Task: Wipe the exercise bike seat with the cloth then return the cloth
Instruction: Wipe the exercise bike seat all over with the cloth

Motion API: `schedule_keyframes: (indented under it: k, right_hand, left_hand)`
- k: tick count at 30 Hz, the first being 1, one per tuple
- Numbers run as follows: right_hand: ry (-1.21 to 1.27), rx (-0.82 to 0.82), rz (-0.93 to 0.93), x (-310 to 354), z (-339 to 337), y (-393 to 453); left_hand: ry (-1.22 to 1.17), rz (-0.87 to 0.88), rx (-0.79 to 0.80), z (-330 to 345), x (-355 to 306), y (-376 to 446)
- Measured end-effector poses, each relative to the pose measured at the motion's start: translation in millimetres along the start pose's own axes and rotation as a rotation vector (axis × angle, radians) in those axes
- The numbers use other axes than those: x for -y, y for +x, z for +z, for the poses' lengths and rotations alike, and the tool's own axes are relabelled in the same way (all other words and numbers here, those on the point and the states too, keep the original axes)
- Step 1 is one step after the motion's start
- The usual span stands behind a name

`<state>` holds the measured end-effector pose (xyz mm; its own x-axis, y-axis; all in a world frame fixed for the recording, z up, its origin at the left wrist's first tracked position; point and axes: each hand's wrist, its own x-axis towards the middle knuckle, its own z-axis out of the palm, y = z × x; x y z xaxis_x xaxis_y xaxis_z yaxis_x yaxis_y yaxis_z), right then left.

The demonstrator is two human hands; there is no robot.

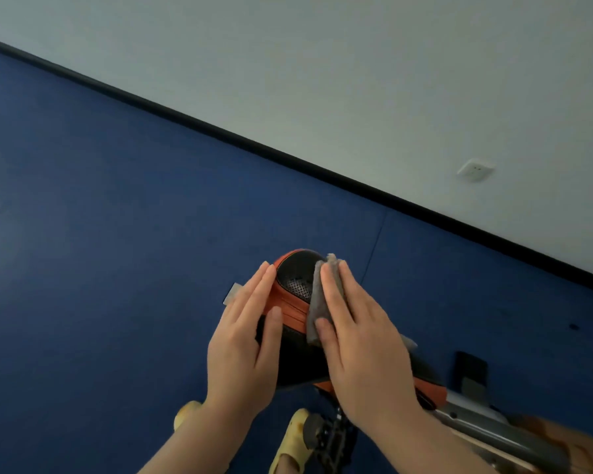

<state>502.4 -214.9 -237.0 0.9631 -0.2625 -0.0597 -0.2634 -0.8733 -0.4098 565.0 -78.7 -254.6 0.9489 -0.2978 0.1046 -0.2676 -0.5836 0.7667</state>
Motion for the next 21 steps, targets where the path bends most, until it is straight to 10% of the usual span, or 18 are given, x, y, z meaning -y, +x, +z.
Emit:
schedule_keyframes:
  k: [21]
  right_hand:
    - [-0.037, 0.060, -0.134, 7, -3, 16]
  left_hand:
    - [-0.063, 0.000, 0.014, -2, -1, -1]
